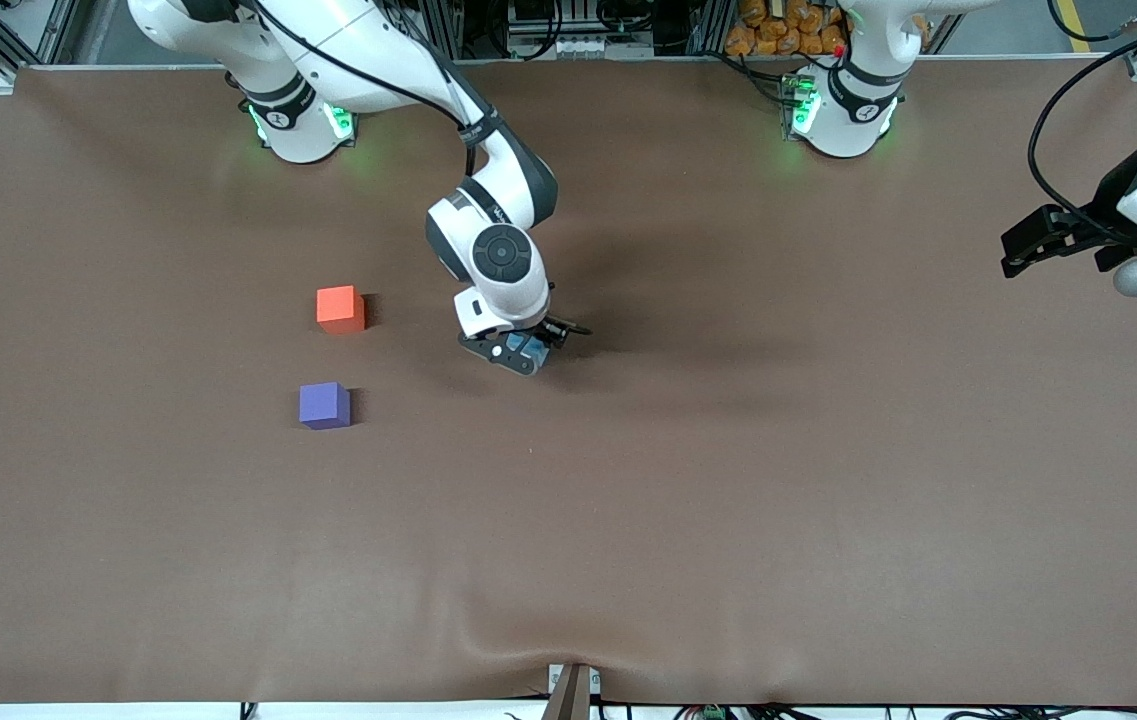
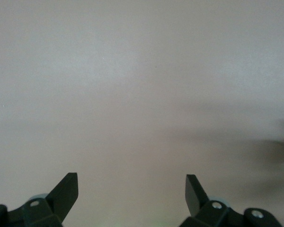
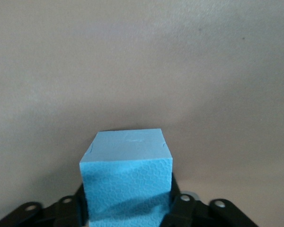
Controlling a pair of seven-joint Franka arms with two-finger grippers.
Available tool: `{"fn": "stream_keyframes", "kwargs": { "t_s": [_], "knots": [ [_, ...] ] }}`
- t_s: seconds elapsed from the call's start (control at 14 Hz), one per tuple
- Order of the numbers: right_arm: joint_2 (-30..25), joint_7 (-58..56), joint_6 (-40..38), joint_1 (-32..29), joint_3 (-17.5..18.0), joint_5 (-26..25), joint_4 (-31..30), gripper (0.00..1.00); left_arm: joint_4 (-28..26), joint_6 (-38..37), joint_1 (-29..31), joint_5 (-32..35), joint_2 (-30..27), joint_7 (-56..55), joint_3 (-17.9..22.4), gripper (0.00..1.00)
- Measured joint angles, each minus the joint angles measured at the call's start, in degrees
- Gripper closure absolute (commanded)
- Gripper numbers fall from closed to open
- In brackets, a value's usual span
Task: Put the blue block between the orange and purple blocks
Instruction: 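Carry the blue block over the gap between orange and purple blocks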
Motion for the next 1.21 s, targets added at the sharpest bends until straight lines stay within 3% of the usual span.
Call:
{"fn": "stream_keyframes", "kwargs": {
  "t_s": [0.36,0.71,1.0,1.21],
  "knots": [
    [-3.14,-6.96,-12.25,-2.97,-0.49,-0.02,3.16,0.79,-0.02,-0.19,0.0,0.0,0.0,0.0,0.26,0.0],
    [-11.51,-30.66,-24.24,-13.63,-1.05,-0.06,1.92,0.77,0.06,-0.23,0.0,0.0,-0.4,0.08,0.41,0.0],
    [-15.49,-51.5,-24.17,-24.5,-1.3,-0.15,-5.0,0.76,0.07,-0.32,0.0,0.0,-0.9,0.09,0.46,0.0],
    [-16.1,-61.83,-18.0,-29.63,-1.31,-0.15,-10.65,0.74,-0.15,-0.65,-0.01,-0.35,-0.93,0.09,0.46,0.0]
  ]
}}
